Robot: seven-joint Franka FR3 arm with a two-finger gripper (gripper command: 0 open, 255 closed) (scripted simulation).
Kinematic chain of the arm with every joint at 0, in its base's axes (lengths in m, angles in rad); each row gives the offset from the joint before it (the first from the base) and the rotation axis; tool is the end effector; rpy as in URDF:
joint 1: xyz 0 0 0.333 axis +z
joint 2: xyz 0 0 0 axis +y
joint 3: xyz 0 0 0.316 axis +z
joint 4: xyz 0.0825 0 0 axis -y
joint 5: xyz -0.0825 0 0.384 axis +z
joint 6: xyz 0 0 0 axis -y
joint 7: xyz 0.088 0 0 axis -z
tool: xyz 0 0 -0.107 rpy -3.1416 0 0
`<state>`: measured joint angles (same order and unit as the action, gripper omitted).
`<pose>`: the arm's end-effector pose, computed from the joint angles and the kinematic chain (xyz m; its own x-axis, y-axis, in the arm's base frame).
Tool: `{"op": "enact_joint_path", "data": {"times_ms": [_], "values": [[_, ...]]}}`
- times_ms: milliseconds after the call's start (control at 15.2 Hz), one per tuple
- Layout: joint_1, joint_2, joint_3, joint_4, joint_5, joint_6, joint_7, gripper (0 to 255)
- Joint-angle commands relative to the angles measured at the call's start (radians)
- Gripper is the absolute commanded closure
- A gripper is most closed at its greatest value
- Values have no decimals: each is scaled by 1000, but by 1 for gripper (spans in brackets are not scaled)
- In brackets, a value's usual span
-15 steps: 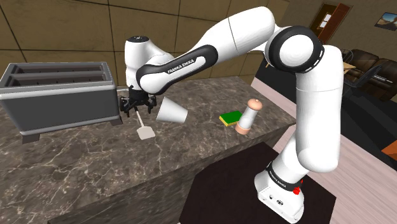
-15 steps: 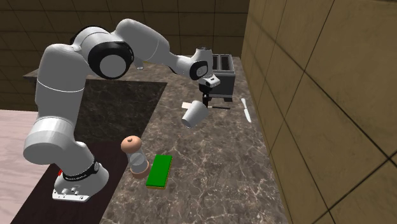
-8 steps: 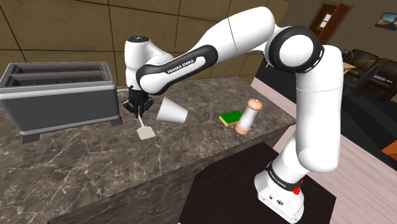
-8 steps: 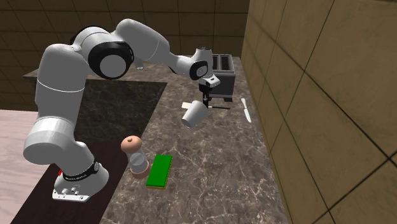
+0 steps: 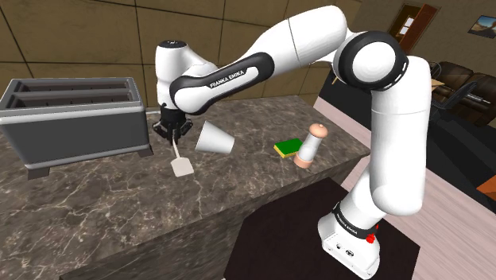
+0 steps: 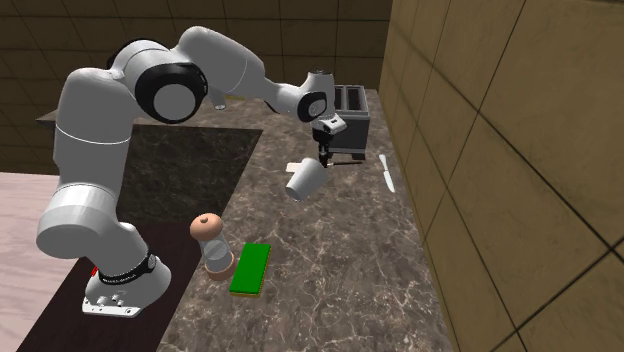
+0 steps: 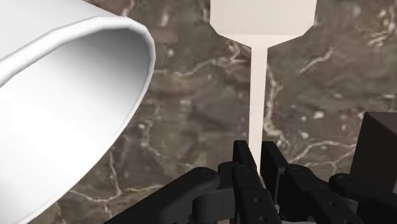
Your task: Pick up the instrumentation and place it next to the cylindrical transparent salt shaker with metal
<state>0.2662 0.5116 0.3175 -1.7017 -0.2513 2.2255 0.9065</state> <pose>0.5787 0.3455 0.3126 0.9749 -0.2127 0.0662 -0.2131 -0.9770 -0.0004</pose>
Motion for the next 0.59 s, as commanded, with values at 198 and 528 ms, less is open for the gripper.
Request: {"op": "enact_joint_path", "data": {"times_ms": [198, 528], "values": [[-4, -31, 8, 20, 14, -48, -11, 255], [-8, -60, 16, 45, 29, -102, -21, 255]]}}
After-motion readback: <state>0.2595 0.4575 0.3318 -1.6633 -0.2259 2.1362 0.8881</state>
